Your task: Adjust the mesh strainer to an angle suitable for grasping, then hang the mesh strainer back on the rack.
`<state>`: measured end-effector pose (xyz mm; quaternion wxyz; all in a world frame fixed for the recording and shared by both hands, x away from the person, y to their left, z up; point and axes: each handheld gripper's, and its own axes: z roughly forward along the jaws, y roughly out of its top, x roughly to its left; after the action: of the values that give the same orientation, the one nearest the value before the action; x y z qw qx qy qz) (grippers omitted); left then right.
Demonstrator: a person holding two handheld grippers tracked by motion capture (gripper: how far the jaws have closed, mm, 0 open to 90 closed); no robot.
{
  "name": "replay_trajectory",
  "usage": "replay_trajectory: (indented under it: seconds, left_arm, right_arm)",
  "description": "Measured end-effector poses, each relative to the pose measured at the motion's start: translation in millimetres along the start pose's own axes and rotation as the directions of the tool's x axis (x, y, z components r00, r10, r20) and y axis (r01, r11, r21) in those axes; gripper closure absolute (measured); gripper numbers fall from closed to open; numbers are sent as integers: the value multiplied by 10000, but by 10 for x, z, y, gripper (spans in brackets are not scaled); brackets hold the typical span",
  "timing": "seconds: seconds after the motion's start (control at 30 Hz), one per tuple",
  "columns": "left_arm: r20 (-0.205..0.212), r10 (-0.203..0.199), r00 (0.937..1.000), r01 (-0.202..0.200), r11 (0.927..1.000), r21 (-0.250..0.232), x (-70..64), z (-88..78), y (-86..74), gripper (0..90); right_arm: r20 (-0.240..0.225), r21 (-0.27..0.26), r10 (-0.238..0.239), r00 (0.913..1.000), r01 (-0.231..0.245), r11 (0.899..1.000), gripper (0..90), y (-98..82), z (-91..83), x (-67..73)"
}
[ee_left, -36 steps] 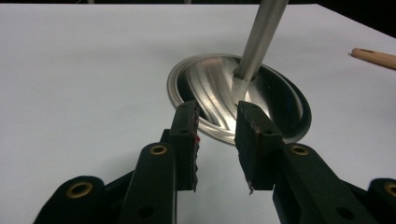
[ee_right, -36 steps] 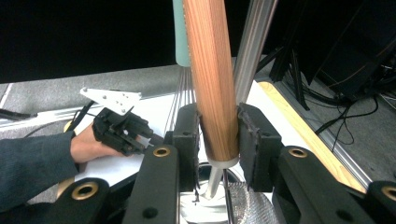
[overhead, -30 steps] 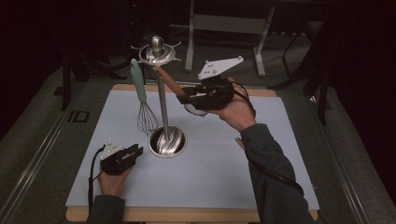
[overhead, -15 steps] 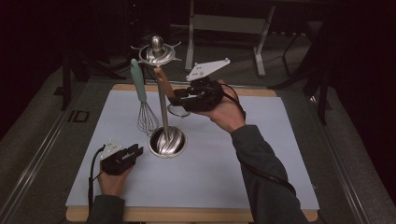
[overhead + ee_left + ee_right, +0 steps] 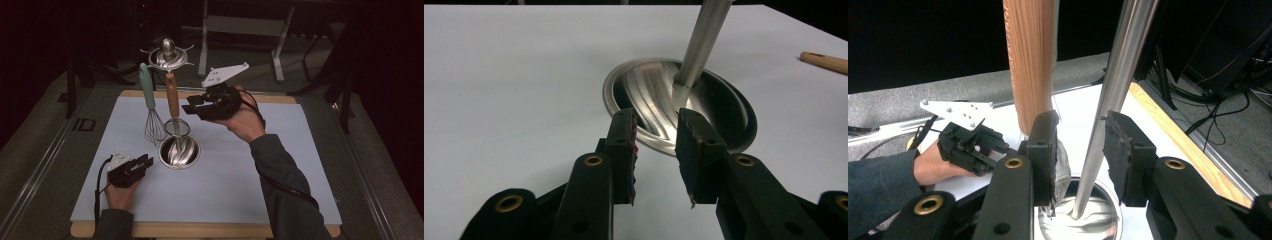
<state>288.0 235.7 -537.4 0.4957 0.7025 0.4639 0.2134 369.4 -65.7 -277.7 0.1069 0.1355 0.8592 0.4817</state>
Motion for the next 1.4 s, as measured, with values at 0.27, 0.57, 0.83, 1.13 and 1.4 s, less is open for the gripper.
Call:
replay_trajectory:
  seconds: [0.27,0.57,0.83,1.13,1.4]
  left_arm:
    - [-5,-26,10000,26,10000,-5,2,5,1,695]
    - [-20,-17,10000,17,10000,-53,-2,-6,3,695]
    - [-2,-104,9999,104,9996,-275,-7,-41,13,697]
    - [115,-38,9999,49,9958,-909,-45,-151,118,767]
    - [321,1,9995,57,9831,-1828,-99,-306,325,899]
  right_arm:
    - [44,176,-71,10000,70,9998,660,-36,-28,-17]
    - [197,540,-94,9998,83,9985,675,-145,-53,-68]
    - [323,695,53,9995,-75,9976,684,-281,-82,-109]
    - [610,1176,243,9978,-314,9926,684,-505,-144,-142]
    - [980,1458,347,9946,-489,9881,692,-760,-131,-127]
